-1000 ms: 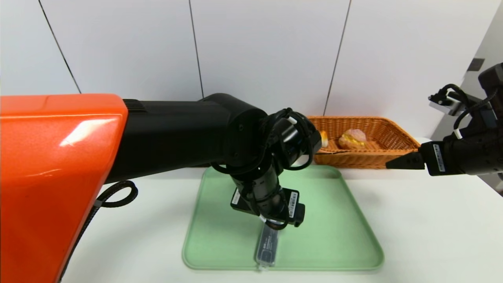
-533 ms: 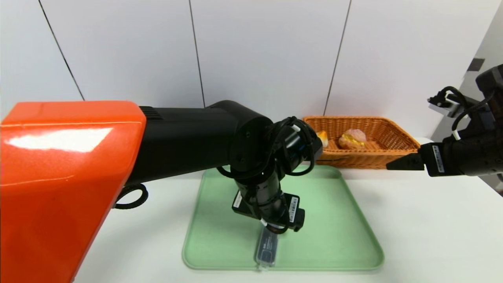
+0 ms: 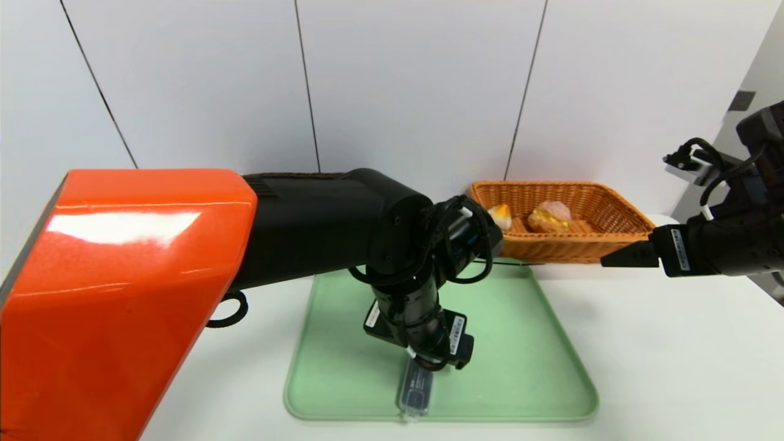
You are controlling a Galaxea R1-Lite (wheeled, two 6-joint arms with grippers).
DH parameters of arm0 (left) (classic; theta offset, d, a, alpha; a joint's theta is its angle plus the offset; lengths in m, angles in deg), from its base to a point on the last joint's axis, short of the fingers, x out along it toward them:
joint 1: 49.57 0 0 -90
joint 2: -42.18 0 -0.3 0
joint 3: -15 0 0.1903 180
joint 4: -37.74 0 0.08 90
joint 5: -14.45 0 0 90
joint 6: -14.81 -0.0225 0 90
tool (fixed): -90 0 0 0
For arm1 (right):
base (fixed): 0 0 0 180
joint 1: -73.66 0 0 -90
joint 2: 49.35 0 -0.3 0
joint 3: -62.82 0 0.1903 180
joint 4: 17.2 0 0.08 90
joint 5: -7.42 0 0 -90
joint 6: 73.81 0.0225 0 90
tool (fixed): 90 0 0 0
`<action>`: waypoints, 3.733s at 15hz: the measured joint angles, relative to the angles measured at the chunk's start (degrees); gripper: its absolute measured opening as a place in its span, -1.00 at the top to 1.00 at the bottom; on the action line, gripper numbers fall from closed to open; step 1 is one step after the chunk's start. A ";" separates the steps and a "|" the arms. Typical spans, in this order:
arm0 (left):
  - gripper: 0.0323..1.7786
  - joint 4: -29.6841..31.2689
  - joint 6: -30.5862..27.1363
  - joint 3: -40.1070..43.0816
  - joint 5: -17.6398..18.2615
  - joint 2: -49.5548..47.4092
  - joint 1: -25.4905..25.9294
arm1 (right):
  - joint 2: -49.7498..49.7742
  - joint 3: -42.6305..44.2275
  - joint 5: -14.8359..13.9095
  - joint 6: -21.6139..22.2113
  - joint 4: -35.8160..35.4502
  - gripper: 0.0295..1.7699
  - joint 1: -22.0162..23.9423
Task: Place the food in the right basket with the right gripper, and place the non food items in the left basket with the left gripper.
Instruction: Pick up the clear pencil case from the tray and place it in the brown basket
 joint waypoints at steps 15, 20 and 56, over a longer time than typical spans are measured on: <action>-0.90 0.13 0.04 -0.05 0.13 1.17 -0.26 | -0.72 0.15 0.09 -0.28 -0.09 -0.93 -0.09; -0.90 -0.04 0.09 -0.05 0.07 1.38 -0.41 | -0.79 0.15 0.06 -0.24 -0.09 -0.93 -0.12; 0.42 12.76 -2.10 -0.72 -12.35 -20.39 14.46 | -0.09 -2.39 0.13 -0.20 -0.02 -0.93 -2.27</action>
